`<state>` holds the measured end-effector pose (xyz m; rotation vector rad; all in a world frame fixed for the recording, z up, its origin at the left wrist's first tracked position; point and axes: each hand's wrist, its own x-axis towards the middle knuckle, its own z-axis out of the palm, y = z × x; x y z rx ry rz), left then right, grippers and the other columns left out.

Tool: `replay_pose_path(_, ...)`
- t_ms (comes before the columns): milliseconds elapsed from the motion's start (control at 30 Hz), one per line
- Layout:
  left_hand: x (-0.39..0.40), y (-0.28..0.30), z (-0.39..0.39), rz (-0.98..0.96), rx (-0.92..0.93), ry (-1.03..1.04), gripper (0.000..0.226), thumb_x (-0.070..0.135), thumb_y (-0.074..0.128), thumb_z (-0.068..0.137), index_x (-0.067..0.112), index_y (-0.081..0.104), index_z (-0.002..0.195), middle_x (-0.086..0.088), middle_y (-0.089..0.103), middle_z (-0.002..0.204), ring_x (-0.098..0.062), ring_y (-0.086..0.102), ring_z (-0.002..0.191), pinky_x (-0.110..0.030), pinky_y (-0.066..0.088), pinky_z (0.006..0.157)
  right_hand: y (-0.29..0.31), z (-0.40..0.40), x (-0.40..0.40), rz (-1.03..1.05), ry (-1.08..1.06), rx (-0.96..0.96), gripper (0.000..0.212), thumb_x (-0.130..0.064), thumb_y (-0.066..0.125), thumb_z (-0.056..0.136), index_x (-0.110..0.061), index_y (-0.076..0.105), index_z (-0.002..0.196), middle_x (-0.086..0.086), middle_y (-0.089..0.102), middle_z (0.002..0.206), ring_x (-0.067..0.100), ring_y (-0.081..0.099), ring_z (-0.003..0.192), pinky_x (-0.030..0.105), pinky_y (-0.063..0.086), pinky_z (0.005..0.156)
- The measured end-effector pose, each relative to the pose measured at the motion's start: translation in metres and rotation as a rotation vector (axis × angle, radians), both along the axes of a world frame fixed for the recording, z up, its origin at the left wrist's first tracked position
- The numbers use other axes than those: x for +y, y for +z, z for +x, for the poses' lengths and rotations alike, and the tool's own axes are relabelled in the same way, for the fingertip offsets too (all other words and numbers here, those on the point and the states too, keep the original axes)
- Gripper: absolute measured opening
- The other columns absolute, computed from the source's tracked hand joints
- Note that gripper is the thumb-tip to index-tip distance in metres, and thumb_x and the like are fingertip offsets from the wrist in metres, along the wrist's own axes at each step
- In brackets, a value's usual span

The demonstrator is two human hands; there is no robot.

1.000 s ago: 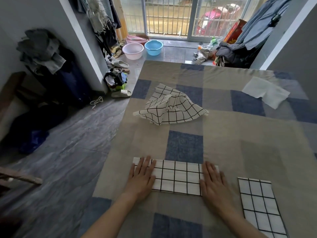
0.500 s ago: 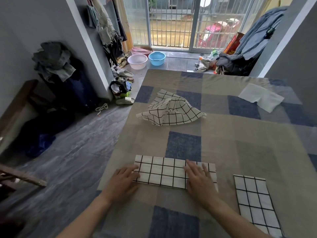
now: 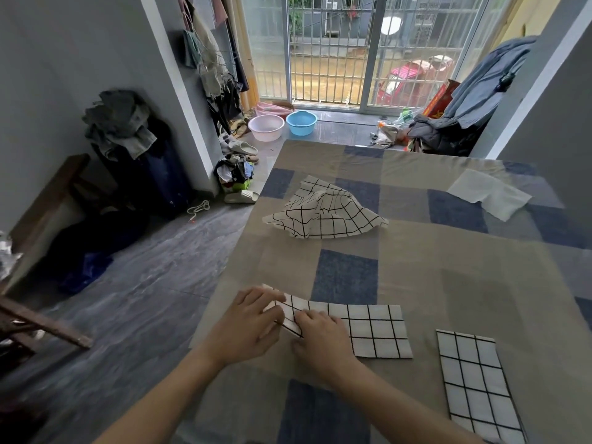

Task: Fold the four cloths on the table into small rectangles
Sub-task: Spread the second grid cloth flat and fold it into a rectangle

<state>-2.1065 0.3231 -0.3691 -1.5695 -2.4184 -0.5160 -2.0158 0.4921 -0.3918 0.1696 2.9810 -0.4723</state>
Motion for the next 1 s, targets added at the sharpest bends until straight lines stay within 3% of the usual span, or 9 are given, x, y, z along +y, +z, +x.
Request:
replay_pose_path(67,-0.003,0.005,0.005,0.079,-0.012,0.005,0.02,0.034,0.069,0.077,0.024,0.064,0.094,0.0,0.056,0.127,-0.02,0.05,0.118,-0.029,0.028,0.102,0.003,0.004,0.0,0.0,-0.033,0.029,0.02,-0.026,0.046,0.089,-0.021,0.059,0.103,0.001,0.065,0.108,0.026,0.06,0.101,0.036,0.039,0.076)
replay_pose_path(167,-0.023,-0.007,-0.006,-0.041,-0.113,0.116,0.08,0.058,0.071,0.064,0.026,0.046,0.132,0.0,0.034,0.15,-0.019,0.032,0.137,-0.04,0.022,0.111,0.001,0.023,0.01,-0.024,-0.098,0.039,0.015,-0.025,0.043,0.089,-0.02,0.057,0.092,0.0,0.065,0.098,0.026,0.061,0.092,0.035,0.037,0.065)
replay_pose_path(300,-0.036,-0.041,-0.018,-0.332,-0.517,0.306,0.116,0.075,0.066,0.048,0.039,0.017,0.147,0.014,0.019,0.152,-0.017,0.024,0.14,-0.038,0.02,0.115,-0.005,0.063,0.029,-0.244,-0.229,0.139,0.008,-0.026,0.047,0.082,-0.029,0.045,0.075,-0.007,0.057,0.076,0.018,0.058,0.078,0.036,0.038,0.06)
replay_pose_path(467,0.014,-0.076,0.014,-0.209,-0.773,0.044,0.092,0.079,0.064,0.059,0.077,0.005,0.129,0.016,0.019,0.152,-0.006,0.019,0.142,-0.028,0.016,0.117,-0.009,0.112,0.045,-0.525,-0.243,0.111,0.01,-0.027,0.047,0.076,-0.026,0.056,0.081,-0.012,0.06,0.068,0.007,0.06,0.068,0.038,0.05,0.063)
replay_pose_path(633,0.052,-0.086,0.043,-0.434,-0.627,-0.209,0.036,0.086,0.034,0.074,0.08,0.038,0.109,0.023,0.01,0.153,-0.007,0.003,0.143,-0.033,0.01,0.115,-0.011,0.15,0.052,-0.643,-0.291,0.008,0.01,-0.024,0.052,0.08,-0.029,0.061,0.08,-0.01,0.062,0.065,-0.002,0.055,0.061,0.028,0.046,0.058)
replay_pose_path(700,0.06,-0.084,0.052,-0.541,-0.557,-0.199,0.028,0.069,0.047,0.085,0.069,0.051,0.113,0.022,0.016,0.154,-0.012,0.008,0.141,-0.028,0.012,0.104,-0.004,0.161,0.053,-0.676,-0.337,-0.042,0.01,-0.026,0.054,0.083,-0.029,0.063,0.084,-0.01,0.064,0.068,-0.006,0.053,0.063,0.032,0.049,0.063)
replay_pose_path(833,0.068,-0.088,0.065,-0.513,-0.572,-0.122,0.029,0.055,0.049,0.089,0.048,0.062,0.114,0.022,0.036,0.141,-0.012,0.028,0.129,-0.031,0.023,0.099,0.005,0.172,0.058,-0.572,-0.484,-0.102,0.02,-0.031,0.054,0.095,-0.023,0.071,0.099,-0.036,0.064,0.071,-0.019,0.058,0.073,0.008,0.04,0.059)
replay_pose_path(900,0.073,-0.088,0.068,-0.405,-0.695,-0.032,0.042,0.064,0.043,0.081,0.038,0.069,0.101,0.025,0.044,0.124,-0.008,0.036,0.118,-0.035,0.031,0.102,-0.006,0.174,0.067,-0.385,-0.673,-0.142,0.036,-0.063,0.041,0.09,-0.035,0.064,0.091,-0.019,0.069,0.085,-0.003,0.063,0.081,0.017,0.045,0.068)
replay_pose_path(1000,0.085,-0.092,0.072,-0.278,-0.753,0.053,0.042,0.064,0.051,0.079,0.029,0.074,0.087,0.029,0.043,0.101,-0.008,0.043,0.104,-0.027,0.036,0.096,-0.026,0.164,0.077,-0.595,-0.769,0.016,0.017,-0.053,0.052,0.088,-0.046,0.058,0.102,-0.019,0.064,0.103,0.002,0.06,0.097,0.033,0.053,0.086)
